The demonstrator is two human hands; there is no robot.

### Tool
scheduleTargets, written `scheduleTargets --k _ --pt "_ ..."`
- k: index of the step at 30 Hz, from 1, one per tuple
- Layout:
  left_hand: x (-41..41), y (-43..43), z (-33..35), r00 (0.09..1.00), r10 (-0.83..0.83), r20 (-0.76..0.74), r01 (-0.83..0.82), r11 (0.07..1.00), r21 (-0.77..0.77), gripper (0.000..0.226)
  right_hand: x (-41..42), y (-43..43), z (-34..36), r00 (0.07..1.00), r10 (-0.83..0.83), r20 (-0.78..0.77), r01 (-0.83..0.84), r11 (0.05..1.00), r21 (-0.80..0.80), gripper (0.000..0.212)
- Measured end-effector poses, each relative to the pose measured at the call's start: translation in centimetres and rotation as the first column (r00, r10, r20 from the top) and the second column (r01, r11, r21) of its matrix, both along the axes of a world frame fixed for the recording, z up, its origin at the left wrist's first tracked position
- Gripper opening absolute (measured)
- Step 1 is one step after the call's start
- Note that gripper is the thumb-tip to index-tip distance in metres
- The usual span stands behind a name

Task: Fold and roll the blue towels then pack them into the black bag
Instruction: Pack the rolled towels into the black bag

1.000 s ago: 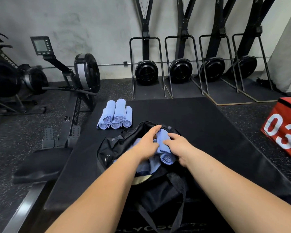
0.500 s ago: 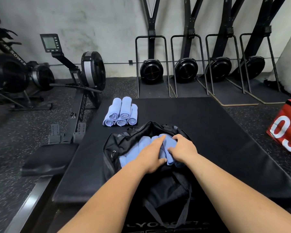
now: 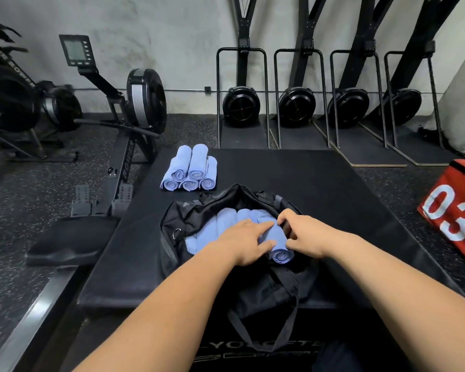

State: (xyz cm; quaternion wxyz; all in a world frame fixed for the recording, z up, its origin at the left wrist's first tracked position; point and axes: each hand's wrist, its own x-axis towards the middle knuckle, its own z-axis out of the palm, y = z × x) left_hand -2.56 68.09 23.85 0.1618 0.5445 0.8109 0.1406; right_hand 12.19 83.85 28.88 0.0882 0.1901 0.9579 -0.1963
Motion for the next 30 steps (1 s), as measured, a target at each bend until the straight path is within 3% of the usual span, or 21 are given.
scheduleTargets --k 5,13,16,18,21,22,24,26,28,30 --pt "-0.4 0.3 0.6 0.999 -0.015 0.052 0.022 0.990 -0.137 0.107 1.1 0.8 0.2 0.998 0.055 -0.025 -0.055 0.998 -0.003 0.033" --pt "0.2 0.9 0.8 0.999 -0.016 -0.036 0.012 0.995 -0.100 0.082 1.7 0.4 0.5 0.992 0.125 0.033 -0.126 0.992 0.029 0.040" --pt "0.1 0.9 0.8 0.985 -0.025 -0.168 0.003 0.992 -0.129 0.073 2.0 0.6 1.2 0.991 0.131 -0.025 -0.133 0.988 -0.075 0.040" --pt "0.2 1.0 0.6 0.972 -0.045 -0.231 0.009 0.988 -0.154 0.078 2.4 1.0 1.5 0.993 0.108 -0.057 -0.117 0.976 -0.185 0.036" --pt "-0.2 1.1 1.1 0.984 -0.091 -0.151 0.060 0.978 -0.198 0.090 3.0 1.5 1.5 0.996 0.070 -0.052 -0.080 0.971 -0.225 0.019" --pt "-0.6 1.1 1.4 0.992 -0.094 -0.079 0.077 0.978 -0.191 0.089 3.0 1.5 1.4 0.996 0.076 -0.051 -0.084 0.978 -0.192 0.023" --pt "-1.7 0.8 2.2 0.993 -0.071 0.092 0.082 0.990 -0.117 0.078 2.6 1.1 0.9 0.994 0.091 -0.066 -0.095 0.994 -0.062 0.039" --pt "-2.5 0.3 2.3 0.987 -0.075 0.140 0.078 0.997 -0.016 0.048 1.7 0.3 0.2 0.992 0.065 -0.104 -0.059 0.996 0.059 0.045" --pt "-2.4 -0.4 1.6 0.991 -0.120 0.054 0.120 0.993 0.011 0.025 0.6 -0.5 -0.5 0.991 0.024 -0.134 -0.006 0.990 0.138 0.048" --pt "-1.6 -1.1 0.4 0.972 -0.225 -0.065 0.223 0.974 -0.030 0.026 -0.3 -1.2 -1.0 0.990 -0.014 -0.137 0.034 0.988 0.150 0.048"
